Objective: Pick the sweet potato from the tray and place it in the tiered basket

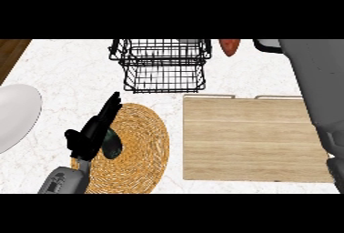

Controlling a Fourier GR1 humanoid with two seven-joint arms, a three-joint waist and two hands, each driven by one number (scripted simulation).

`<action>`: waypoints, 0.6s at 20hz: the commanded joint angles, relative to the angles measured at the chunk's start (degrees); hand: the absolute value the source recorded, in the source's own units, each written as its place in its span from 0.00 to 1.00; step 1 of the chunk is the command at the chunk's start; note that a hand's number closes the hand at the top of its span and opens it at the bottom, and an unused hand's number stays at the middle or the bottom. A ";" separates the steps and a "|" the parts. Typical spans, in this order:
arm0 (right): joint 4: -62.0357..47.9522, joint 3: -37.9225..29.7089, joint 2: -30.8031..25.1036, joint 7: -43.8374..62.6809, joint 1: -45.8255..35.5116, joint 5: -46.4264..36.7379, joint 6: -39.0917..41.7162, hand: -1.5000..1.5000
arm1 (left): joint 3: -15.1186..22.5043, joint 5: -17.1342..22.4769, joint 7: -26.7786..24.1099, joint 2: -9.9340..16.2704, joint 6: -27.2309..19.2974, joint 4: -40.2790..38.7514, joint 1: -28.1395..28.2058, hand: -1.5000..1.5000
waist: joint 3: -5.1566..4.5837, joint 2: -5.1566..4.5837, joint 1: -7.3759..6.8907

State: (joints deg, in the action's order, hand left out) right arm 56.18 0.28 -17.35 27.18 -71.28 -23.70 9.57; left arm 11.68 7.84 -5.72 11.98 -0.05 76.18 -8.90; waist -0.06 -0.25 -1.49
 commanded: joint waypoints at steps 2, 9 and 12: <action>-12.88 -1.44 4.36 -0.33 -9.91 -1.68 -3.67 1.00 | -0.52 0.44 0.44 1.13 2.05 1.94 0.68 0.50 | -0.01 -0.33 -1.00; -26.92 -1.18 8.66 -5.01 -15.73 -3.93 -5.38 1.00 | -0.59 0.20 3.34 0.94 1.87 4.21 0.05 0.50 | 0.00 -0.57 -1.68; -31.96 -2.73 11.60 -5.53 -19.20 -4.20 -10.16 1.00 | -0.64 -0.05 0.53 -0.27 2.65 0.08 -1.59 0.50 | -0.08 -1.23 -2.58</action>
State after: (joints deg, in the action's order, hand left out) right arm 30.81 -1.19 -7.86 22.78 -86.49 -27.33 2.36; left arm 11.24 7.63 -4.80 11.87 1.68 77.18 -9.66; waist -0.11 -1.07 -3.27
